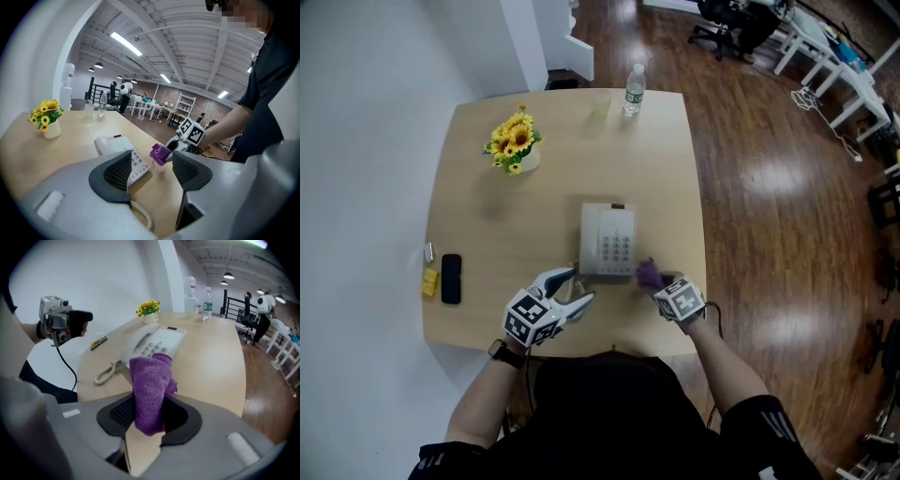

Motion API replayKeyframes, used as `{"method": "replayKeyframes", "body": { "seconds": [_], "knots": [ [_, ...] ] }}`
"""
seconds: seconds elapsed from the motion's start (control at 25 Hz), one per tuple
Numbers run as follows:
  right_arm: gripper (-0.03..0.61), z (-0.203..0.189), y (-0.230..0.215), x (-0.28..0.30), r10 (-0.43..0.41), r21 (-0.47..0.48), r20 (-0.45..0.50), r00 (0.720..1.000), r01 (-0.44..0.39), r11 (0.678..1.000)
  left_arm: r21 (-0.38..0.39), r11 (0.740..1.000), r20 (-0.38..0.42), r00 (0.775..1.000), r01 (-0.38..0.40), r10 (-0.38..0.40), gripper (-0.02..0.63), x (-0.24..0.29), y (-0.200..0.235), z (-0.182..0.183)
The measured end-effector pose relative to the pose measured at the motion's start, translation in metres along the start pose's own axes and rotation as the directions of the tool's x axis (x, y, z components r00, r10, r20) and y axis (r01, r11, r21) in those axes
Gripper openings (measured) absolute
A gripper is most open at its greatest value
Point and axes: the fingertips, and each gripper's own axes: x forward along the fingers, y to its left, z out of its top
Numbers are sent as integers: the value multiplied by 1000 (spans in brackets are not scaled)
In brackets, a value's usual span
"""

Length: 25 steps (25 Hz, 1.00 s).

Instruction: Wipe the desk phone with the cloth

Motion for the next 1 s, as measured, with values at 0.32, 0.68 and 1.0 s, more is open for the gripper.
{"method": "replayKeyframes", "body": {
  "seconds": [0.32, 0.68, 1.0],
  "knots": [
    [150, -2, 13, -54, 92, 140, 224, 970, -126, 982, 3, 1000, 3, 1000, -11, 11, 268, -2, -6, 0],
    [152, -20, 17, -79, 89, 218, 308, 947, -162, 963, 12, 999, 7, 999, -32, 32, 268, -10, -17, -1],
    [152, -20, 23, -81, 99, 208, 324, 941, -173, 963, 17, 998, 14, 999, -53, 52, 268, -19, -24, -6]
  ]
}}
